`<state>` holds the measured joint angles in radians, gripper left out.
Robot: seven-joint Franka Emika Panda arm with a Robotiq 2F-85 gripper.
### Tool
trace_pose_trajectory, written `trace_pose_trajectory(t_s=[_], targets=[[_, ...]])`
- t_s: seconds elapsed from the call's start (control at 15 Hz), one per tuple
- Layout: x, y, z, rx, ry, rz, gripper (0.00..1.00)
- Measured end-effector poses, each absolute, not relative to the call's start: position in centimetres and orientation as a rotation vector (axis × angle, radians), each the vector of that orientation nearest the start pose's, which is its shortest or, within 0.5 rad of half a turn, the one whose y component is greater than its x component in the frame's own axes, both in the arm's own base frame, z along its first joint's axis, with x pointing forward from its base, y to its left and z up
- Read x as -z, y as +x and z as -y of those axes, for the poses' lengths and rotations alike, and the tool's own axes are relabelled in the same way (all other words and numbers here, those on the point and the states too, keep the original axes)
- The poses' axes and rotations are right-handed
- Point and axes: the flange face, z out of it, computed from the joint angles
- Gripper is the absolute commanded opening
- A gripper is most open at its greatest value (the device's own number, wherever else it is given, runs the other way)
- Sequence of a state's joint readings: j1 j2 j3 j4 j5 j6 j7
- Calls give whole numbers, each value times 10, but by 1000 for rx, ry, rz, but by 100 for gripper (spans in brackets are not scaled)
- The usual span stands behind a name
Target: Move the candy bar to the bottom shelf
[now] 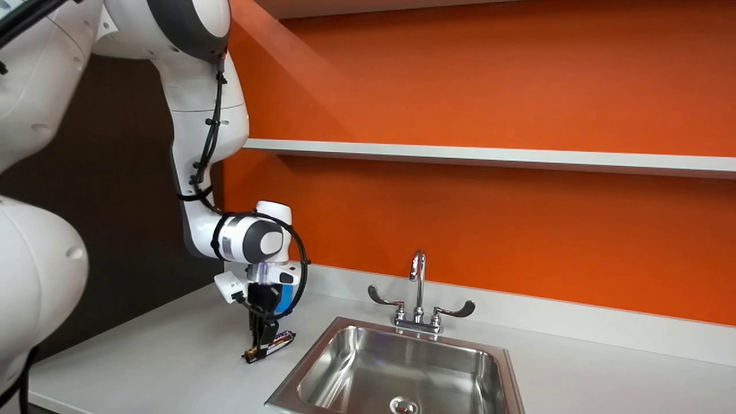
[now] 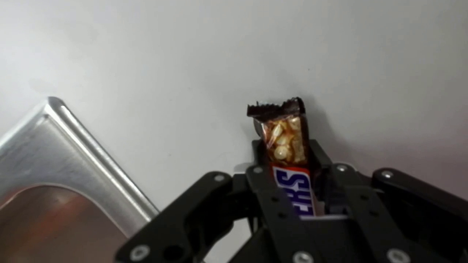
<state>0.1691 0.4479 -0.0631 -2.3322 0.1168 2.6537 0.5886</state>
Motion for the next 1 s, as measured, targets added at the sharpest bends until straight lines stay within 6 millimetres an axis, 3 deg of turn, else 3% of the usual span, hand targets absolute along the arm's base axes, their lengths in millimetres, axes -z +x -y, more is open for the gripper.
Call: trace_pose_trajectory(t_s=[0.47,0.73,1.0], targets=[[-147,497,-52,-166,-3093,-817,7],[-173,488,-59,-198,-3172,-719,7],[-211,465,-72,-256,-3249,-604,7]])
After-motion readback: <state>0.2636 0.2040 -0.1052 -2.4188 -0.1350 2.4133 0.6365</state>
